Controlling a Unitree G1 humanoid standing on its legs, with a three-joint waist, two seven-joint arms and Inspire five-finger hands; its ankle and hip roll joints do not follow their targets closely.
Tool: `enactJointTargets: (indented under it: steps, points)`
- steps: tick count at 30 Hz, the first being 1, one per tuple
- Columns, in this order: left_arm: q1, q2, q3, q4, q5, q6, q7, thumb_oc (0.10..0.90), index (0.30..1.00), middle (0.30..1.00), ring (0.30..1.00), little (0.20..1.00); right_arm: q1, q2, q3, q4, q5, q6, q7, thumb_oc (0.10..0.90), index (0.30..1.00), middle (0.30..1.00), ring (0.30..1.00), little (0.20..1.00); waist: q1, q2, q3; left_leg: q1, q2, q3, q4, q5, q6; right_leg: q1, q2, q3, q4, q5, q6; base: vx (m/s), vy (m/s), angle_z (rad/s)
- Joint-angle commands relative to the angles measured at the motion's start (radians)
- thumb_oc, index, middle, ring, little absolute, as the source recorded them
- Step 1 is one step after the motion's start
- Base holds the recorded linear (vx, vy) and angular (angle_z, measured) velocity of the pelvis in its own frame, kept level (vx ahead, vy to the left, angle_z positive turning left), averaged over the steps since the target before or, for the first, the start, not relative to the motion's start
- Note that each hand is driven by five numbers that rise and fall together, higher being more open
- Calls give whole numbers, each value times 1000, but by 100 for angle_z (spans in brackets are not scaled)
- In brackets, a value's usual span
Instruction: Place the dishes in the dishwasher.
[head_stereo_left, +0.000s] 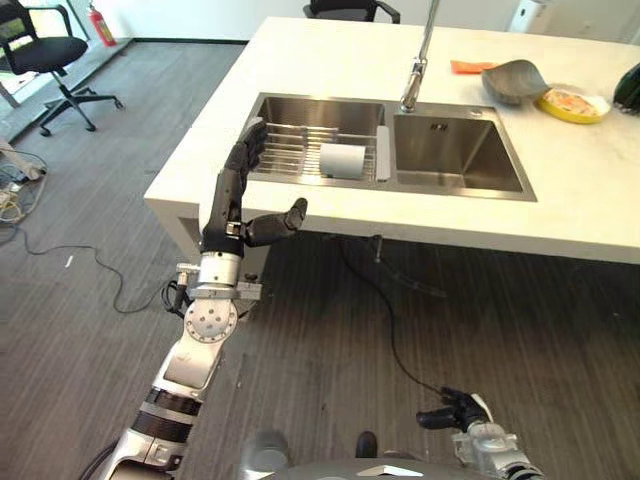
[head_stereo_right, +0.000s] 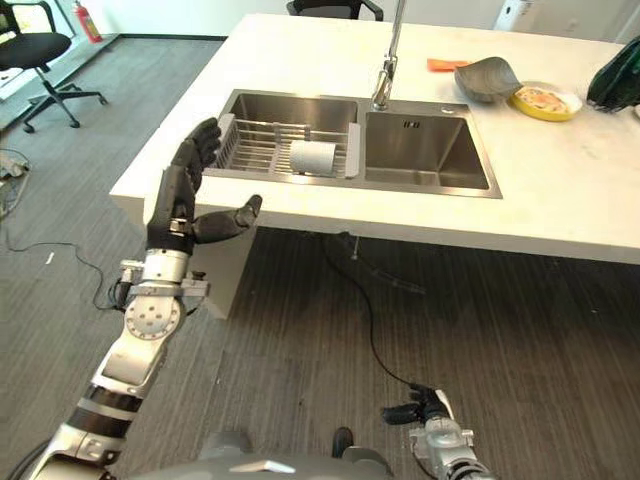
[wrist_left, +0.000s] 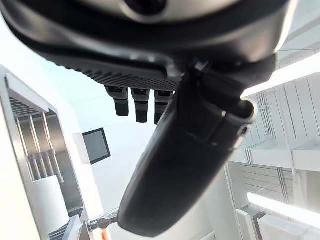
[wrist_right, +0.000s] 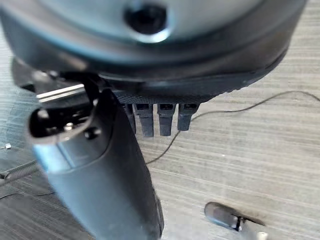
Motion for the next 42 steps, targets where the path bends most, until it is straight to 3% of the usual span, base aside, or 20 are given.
enactJointTargets:
  steps: [1,2,3,5,6,8,11,12,14,15,16,18,19,24,29,33,37,42]
  points:
    - [-98,54,77,-146,19,-78,35,800,900,900,900,900,-4,-2,1,-4,15,-26,-1,800,900,900,900,900,25,44,-28,-8,48,130,-260,140,27,12,-66,-58,17,-78,159,219,46,8]
    - [-96,54,77,-147,19,-77,35,800,900,900,900,900,-3,-2,1,-3,15,-27,-1,800,900,900,900,900,26,42,-29,3,45,133,-281,150,26,12,-68,-58,17,-80,159,317,89,5]
    - [-95,65,90,-155,37,-75,40,800,900,900,900,900,27,1,-1,6,9,-23,8,800,900,900,900,900,35,57,-42,13,53,126,-399,214,15,43,-59,-70,17,-108,169,298,90,15]
    - [-89,73,101,-156,51,-71,48,800,900,900,900,900,39,9,9,6,0,-20,10,800,900,900,900,900,42,60,-45,14,49,92,-397,224,10,56,-54,-67,17,-118,169,229,75,-7]
    - [-74,80,116,-154,63,-64,54,800,900,900,900,900,61,20,14,2,-15,-17,14,800,900,900,900,900,39,61,-55,43,44,73,-415,200,26,70,-51,-65,17,-125,172,246,99,-60]
    - [-61,87,116,-170,75,-59,53,800,900,900,900,900,90,47,-11,16,-7,-18,16,800,900,900,900,900,18,37,-88,101,13,65,-436,161,52,105,-66,-69,24,-116,181,310,138,-44]
    - [-55,97,110,-187,71,-51,36,800,900,900,900,900,128,77,-44,20,29,-18,18,800,900,900,900,900,2,19,-97,147,-3,77,-440,125,76,92,-90,-61,133,-134,198,130,160,-2]
    - [-62,126,92,-197,81,-33,21,800,900,900,900,900,138,90,-119,18,142,-27,12,800,900,900,900,900,-25,15,-74,195,-14,76,-440,96,111,5,-93,-19,359,-94,219,95,236,4]
    - [-73,159,74,-206,87,-41,-1,800,900,900,900,900,131,99,-97,0,144,-27,41,800,900,900,900,900,-46,31,-46,227,-9,55,-440,76,121,-80,-65,23,515,-52,235,80,212,1]
    - [-75,160,75,-204,86,-42,-2,800,900,900,900,900,130,100,-96,-1,144,-26,41,800,900,900,900,900,-42,28,-45,225,-10,61,-440,76,122,-94,-67,31,536,-59,235,88,156,12]
    - [-82,167,56,-221,80,-49,-25,800,900,900,900,900,130,112,-39,-48,95,-23,56,800,900,900,900,900,-55,36,-35,249,-5,42,-440,55,124,-160,-37,40,587,-57,231,129,92,15]
    - [-80,164,50,-222,67,-55,-34,800,900,900,900,900,130,111,-32,-67,94,-26,53,800,900,900,900,900,-62,31,-37,261,-11,40,-440,44,121,-173,-40,29,543,-64,225,190,31,8]
    - [-100,162,38,-228,19,-72,-46,800,900,900,900,900,112,91,-42,-79,109,-34,44,800,900,900,900,900,-60,21,-36,272,-18,49,-440,33,105,-190,-66,-34,326,-71,199,191,-41,9]
    - [-114,158,-20,-238,-4,-65,-113,800,900,900,900,900,105,93,-47,-64,121,-31,32,800,900,900,900,900,-57,6,-68,267,-20,42,-440,23,97,-44,-55,-69,161,-63,193,149,-27,28]
    - [-72,177,-43,-284,0,-51,-184,800,900,900,900,900,113,86,-49,-50,104,-26,38,800,900,900,900,900,-53,13,-109,274,1,71,-440,16,74,34,-56,-102,17,-46,187,119,-60,13]
    - [-70,213,-69,-288,65,-37,-214,800,900,900,900,900,117,86,-41,-50,95,-25,50,800,900,900,900,900,-63,19,-116,291,16,94,-440,7,66,35,-57,-84,17,-65,189,51,-34,-31]
    - [-128,283,-103,-262,287,6,-241,800,900,900,900,900,114,85,-42,-52,98,-21,66,800,900,900,900,900,-81,27,-111,308,27,119,-440,-2,57,34,-53,-55,17,-68,188,38,-42,-30]
    - [-258,269,-188,-120,373,63,-276,800,900,900,900,900,113,78,-25,-48,86,-1,89,800,900,900,900,900,-120,39,-109,325,42,153,-440,-6,51,24,-38,-24,17,-65,181,38,-50,-8]
